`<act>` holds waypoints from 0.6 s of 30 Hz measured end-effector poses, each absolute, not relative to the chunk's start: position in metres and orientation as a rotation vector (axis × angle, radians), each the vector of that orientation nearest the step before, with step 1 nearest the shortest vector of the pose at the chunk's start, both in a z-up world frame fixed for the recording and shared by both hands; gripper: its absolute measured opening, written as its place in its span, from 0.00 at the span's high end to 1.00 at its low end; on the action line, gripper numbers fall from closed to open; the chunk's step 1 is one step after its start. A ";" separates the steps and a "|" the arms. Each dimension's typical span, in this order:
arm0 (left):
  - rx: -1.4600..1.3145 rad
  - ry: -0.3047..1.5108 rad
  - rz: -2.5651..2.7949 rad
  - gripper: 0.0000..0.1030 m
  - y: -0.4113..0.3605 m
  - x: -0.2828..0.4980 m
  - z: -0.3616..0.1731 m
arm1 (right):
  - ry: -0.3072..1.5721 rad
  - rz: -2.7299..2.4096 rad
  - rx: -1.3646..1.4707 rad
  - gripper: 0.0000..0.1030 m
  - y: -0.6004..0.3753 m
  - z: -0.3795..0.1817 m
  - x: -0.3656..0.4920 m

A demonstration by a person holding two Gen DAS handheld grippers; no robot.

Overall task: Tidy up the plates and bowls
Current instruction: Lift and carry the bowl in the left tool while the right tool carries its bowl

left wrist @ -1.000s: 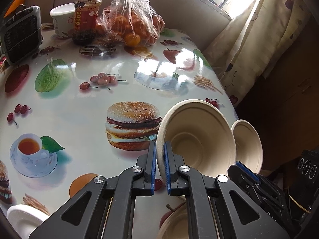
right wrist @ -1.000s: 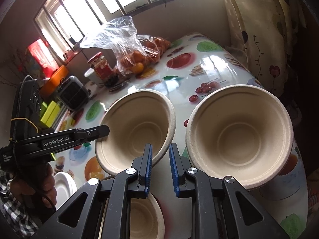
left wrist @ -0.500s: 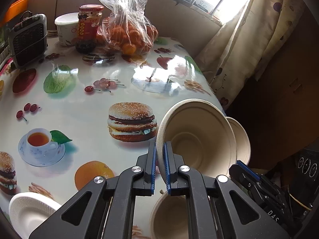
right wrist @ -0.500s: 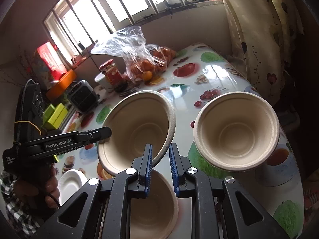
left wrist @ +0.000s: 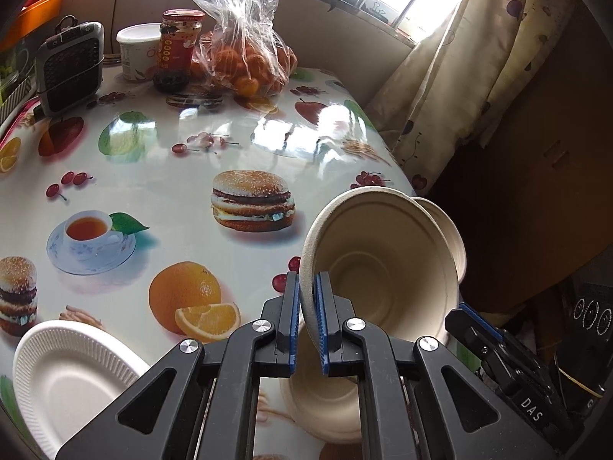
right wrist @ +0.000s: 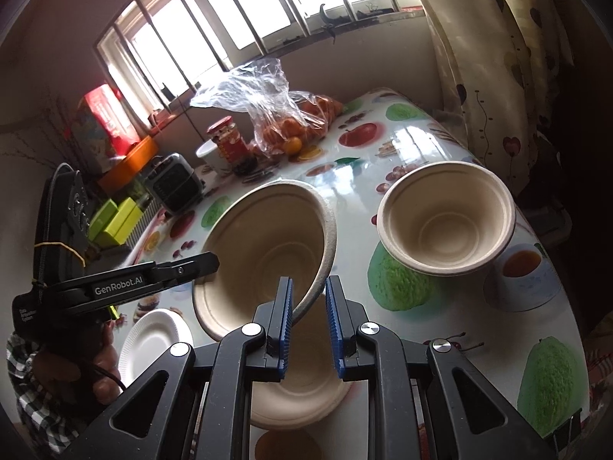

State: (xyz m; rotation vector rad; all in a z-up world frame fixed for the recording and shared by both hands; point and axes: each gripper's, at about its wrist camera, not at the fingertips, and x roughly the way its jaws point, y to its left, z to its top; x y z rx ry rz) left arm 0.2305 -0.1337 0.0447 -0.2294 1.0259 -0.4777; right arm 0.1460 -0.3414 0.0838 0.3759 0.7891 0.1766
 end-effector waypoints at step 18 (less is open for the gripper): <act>-0.202 1.031 -0.495 0.91 -0.133 0.199 0.043 | 0.783 0.159 0.388 0.83 -0.339 0.082 0.113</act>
